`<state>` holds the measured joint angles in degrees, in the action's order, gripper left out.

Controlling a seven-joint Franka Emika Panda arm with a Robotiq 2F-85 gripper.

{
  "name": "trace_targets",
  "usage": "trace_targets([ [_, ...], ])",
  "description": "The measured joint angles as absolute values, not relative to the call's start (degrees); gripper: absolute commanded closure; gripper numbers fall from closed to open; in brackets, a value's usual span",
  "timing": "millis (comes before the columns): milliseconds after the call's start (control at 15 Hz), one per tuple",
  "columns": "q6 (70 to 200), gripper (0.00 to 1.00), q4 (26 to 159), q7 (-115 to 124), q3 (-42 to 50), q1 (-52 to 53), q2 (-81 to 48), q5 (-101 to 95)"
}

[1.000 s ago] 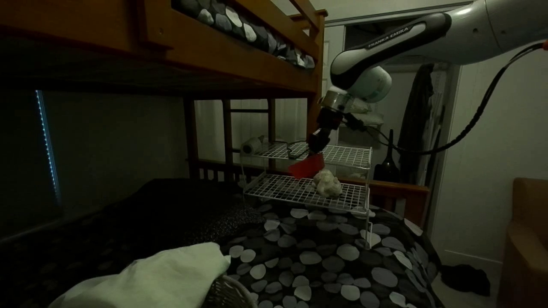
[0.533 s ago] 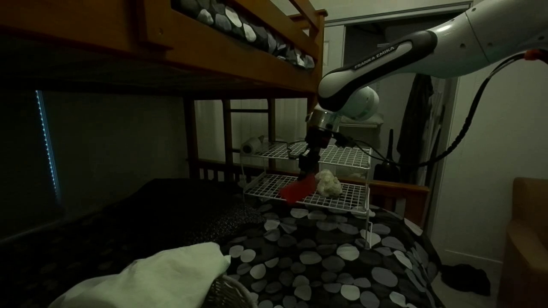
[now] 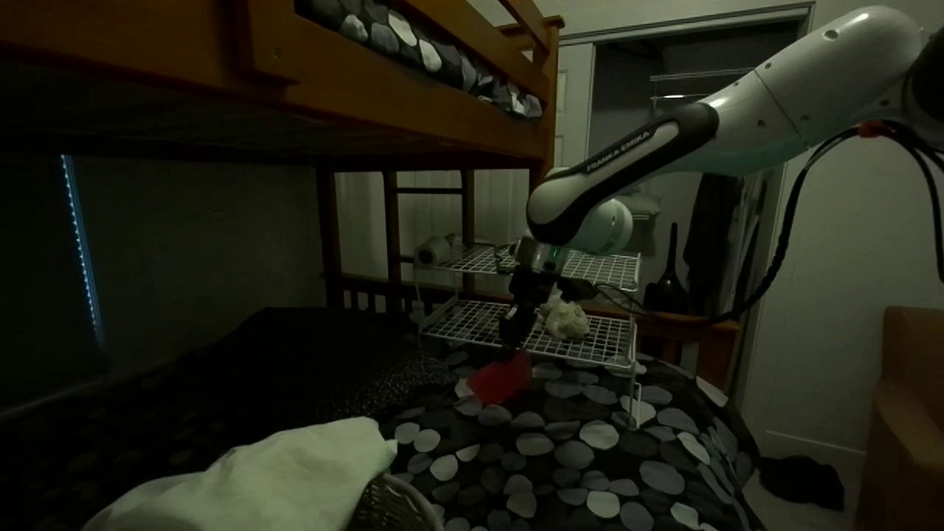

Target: Pick up the red bowl and put it on the bed

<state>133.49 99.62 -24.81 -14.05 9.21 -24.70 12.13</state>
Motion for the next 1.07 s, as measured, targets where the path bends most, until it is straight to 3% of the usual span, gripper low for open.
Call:
trace_targets([
  [533, 161.32, 0.99, 96.32, -14.13, -12.93, 18.78, -38.64, 0.54],
  [600, 161.54, 0.71, 94.2, -13.57, -12.85, 19.41, -40.6, -0.32],
  [667, 161.39, 0.71, 92.07, -13.52, -12.87, 19.87, -42.47, -0.89],
  [1067, 155.46, 0.26, 82.73, -13.69, -12.56, 19.22, -48.93, -1.72],
])
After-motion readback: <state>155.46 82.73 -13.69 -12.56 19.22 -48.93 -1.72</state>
